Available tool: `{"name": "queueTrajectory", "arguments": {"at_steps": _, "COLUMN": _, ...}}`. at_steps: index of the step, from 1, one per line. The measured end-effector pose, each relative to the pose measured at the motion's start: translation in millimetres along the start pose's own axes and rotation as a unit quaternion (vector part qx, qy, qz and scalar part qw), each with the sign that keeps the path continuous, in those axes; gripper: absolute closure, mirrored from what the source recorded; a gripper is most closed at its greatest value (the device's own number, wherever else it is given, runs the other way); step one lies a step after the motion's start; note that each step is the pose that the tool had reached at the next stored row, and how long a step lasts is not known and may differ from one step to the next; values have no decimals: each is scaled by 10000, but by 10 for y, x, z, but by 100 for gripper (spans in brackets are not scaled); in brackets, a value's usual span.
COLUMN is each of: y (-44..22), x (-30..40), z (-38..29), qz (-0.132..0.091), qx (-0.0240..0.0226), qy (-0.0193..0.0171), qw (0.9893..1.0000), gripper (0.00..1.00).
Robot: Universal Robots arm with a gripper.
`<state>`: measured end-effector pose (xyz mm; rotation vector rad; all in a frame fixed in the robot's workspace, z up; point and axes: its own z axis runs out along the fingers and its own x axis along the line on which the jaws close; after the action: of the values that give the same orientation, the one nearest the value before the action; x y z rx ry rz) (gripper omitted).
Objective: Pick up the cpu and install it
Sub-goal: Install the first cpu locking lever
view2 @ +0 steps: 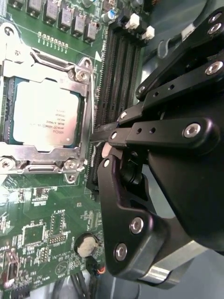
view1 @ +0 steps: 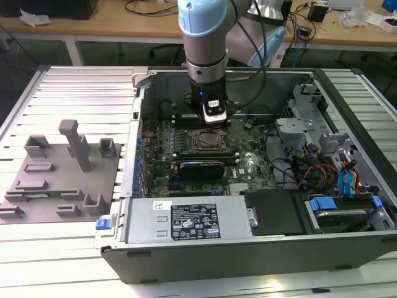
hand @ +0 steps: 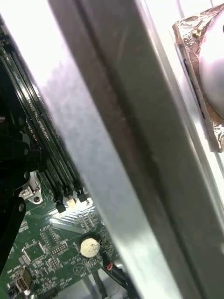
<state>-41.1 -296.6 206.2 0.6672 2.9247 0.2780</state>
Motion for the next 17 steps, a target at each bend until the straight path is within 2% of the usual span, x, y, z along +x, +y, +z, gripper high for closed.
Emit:
{"name": "queueTrajectory", "arguments": {"at_steps": 6, "y": 29, "x": 31, "z": -3, "qz": 0, "qx": -2, "qy": -6, "qw": 10000, "gripper": 89}}
{"name": "queueTrajectory", "arguments": {"at_steps": 17, "y": -10, "x": 115, "z": -16, "qz": 5, "qx": -3, "qy": -34, "qw": 10000, "gripper": 89}}
